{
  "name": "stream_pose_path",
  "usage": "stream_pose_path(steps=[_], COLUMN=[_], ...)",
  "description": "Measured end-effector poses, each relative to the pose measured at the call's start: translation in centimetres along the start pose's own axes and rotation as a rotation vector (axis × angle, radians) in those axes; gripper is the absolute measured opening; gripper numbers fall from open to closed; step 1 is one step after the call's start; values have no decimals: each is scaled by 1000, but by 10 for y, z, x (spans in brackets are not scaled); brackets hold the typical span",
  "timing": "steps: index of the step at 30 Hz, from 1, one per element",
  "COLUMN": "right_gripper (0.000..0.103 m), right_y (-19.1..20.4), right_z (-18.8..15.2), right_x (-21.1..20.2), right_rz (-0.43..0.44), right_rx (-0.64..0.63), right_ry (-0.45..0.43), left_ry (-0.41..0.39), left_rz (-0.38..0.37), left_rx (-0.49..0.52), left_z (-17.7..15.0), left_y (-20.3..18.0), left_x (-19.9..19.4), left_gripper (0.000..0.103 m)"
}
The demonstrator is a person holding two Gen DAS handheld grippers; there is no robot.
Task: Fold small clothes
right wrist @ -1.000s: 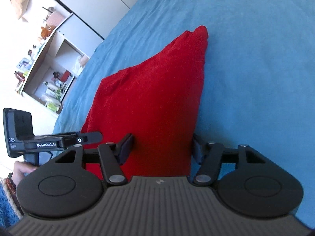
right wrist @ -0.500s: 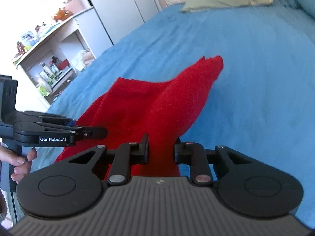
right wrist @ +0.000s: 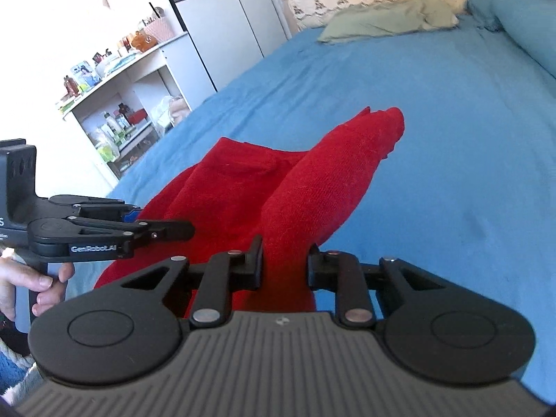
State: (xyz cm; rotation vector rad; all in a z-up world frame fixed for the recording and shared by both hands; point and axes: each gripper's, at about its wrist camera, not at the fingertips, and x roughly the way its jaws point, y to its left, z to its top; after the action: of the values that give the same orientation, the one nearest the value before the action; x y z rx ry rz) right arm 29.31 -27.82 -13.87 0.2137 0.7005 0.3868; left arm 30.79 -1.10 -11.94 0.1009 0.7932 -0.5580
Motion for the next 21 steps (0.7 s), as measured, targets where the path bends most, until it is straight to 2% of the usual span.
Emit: stream_pose_path(steps=[4,8,12,14,15,16,17,18,19,20,21], right_gripper=[37,38,39,41,44,52,59,78,98,103,103], right_y=[-30,-51,-66,-65,-64,-63,-61,-58,-53,-47,-40], right_z=[-50,-89,-108,-110,-109,-108,-106,-102,-99,-97,-96], right_x=[-12,-4,-5,-3,-3,-4,-6,-8,-13,-23,-30], right_rz=[-3,-26,-12,-19,-22,-23,-34,-42,-44,-53,-67], right_rx=[5,28,104,111,106,100,99,96,89,73,54], right_ry=[20,36,0,-9,-10,-11,-12,-11,-16,-37,-62], left_ry=[50,54,58,56,49,38,19,-6,-31,-50,-45], left_rz=[5,56,66,78,85,99,118,143,159,168,172], left_rx=[-15,-14,-29,-16,-6,7,23,42,57,71,83], left_z=[-26,-42,-40,-40,-40,-40,-38,-38,-41,-44,-46], left_y=[-24,-29,-29,-31,-32,-34,-38,-41,-42,-44,-47], left_x=[21,35,37,34,31,26,20,11,3,-5,-11], left_gripper=[30,31,35,40,49,67,80,100,103,103,103])
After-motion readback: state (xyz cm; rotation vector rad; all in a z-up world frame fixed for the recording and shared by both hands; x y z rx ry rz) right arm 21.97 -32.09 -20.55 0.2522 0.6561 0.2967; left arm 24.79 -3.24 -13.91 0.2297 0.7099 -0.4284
